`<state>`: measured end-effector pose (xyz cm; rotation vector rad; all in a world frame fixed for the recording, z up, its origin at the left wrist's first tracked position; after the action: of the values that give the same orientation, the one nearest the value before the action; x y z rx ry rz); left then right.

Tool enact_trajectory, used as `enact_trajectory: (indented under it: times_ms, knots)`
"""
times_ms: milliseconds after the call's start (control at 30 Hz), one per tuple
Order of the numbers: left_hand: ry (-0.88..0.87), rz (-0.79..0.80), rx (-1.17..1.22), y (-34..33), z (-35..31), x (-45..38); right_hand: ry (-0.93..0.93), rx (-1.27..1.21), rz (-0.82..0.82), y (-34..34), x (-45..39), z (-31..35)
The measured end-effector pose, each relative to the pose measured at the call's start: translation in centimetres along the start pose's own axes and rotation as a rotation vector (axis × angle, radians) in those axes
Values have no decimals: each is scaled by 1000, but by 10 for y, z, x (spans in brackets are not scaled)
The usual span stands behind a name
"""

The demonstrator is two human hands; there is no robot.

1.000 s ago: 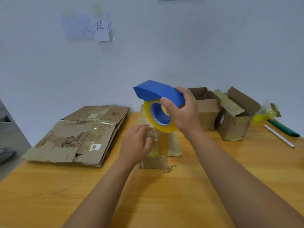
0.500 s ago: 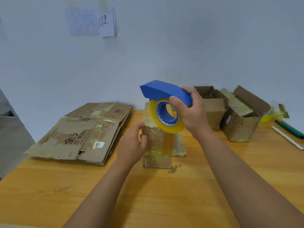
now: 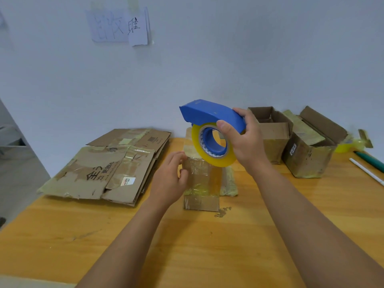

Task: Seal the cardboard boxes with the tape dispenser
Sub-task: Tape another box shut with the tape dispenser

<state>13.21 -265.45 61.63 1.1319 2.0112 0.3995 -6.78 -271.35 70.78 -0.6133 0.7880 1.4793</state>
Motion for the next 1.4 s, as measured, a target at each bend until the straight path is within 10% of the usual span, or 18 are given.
enact_trajectory:
  times_ms: [433, 933, 1400]
  knots:
    - [737, 237, 814, 52, -51, -81, -71, -146, 143, 13, -6, -2]
    - [753, 465, 1173, 79, -78, -63, -68, -194, 260, 27, -11, 19]
    - [962, 607, 996, 54, -23, 37, -155, -154, 405, 42, 89, 26]
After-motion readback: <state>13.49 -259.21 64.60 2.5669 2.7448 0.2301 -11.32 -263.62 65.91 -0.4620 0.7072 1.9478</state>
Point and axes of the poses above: each hand's wrist, its own x-axis away from the middle knuckle, its own y-axis out of the back of the hand, z = x × y, the point moved 1 cm from there along -x, towards the middle knuckle, and after that the axes turned 14 degrees about y, right-handed, at the moved point
